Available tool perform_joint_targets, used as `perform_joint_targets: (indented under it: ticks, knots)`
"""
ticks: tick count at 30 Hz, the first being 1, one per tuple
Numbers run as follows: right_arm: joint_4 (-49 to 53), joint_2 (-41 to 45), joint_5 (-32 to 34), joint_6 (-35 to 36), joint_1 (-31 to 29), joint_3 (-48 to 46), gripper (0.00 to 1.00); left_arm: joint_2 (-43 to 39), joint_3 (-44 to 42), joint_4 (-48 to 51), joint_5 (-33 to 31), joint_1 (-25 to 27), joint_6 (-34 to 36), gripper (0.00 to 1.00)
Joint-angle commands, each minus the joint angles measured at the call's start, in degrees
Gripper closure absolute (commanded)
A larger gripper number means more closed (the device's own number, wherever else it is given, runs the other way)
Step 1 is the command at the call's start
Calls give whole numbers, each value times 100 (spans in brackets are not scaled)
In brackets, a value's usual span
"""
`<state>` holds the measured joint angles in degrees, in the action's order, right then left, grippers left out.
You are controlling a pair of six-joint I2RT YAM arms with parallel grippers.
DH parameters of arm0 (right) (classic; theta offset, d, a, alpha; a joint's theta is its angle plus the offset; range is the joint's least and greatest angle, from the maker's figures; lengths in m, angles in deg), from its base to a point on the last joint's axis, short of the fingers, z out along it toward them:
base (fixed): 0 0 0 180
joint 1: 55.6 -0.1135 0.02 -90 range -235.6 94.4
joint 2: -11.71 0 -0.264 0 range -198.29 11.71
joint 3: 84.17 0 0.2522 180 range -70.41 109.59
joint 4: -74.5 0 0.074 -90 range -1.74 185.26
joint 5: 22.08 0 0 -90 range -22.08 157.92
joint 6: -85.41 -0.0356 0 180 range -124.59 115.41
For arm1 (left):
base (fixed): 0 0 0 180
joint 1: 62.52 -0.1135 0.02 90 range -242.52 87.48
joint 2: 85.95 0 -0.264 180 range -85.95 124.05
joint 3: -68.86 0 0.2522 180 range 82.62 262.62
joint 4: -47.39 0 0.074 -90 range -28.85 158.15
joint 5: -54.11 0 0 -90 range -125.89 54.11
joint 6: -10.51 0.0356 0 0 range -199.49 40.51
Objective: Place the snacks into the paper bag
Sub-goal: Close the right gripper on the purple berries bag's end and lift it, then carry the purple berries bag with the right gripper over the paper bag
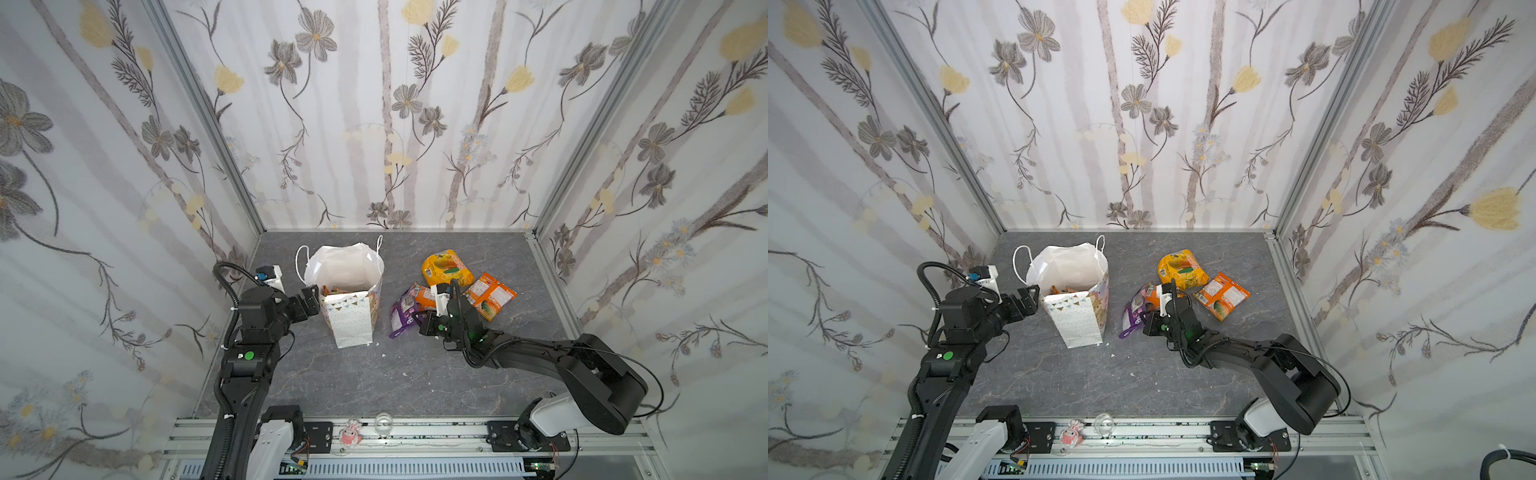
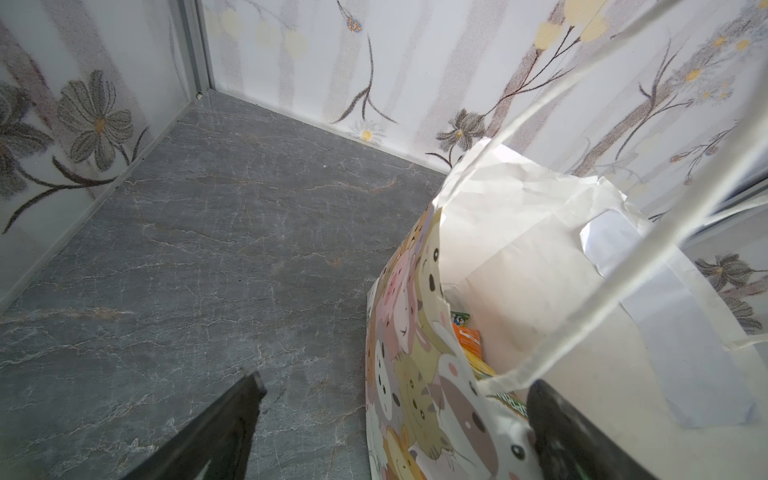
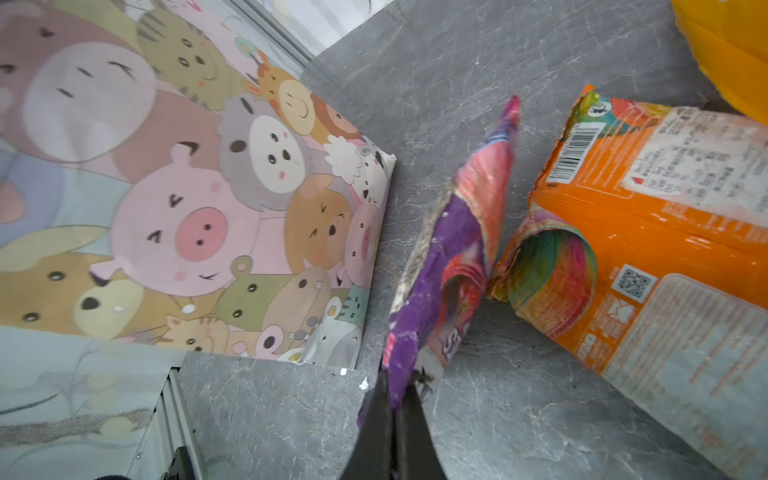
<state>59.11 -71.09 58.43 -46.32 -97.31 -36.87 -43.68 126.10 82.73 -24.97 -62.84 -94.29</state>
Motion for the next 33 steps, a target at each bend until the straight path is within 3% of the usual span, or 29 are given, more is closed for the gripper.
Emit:
perform_joint_targets:
  ticks: [1, 18, 33]
  knots:
    - [530, 353, 149, 404, -38, 193, 100, 15, -3, -23, -28, -3, 48, 0]
    - [2335, 1714, 403, 1086, -431, 1206, 100, -20, -7, -31, 7, -7, 48, 0]
    - [3288, 2034, 651, 1518, -1097, 2461, 100, -86, -14, -51, 24, -10, 48, 0]
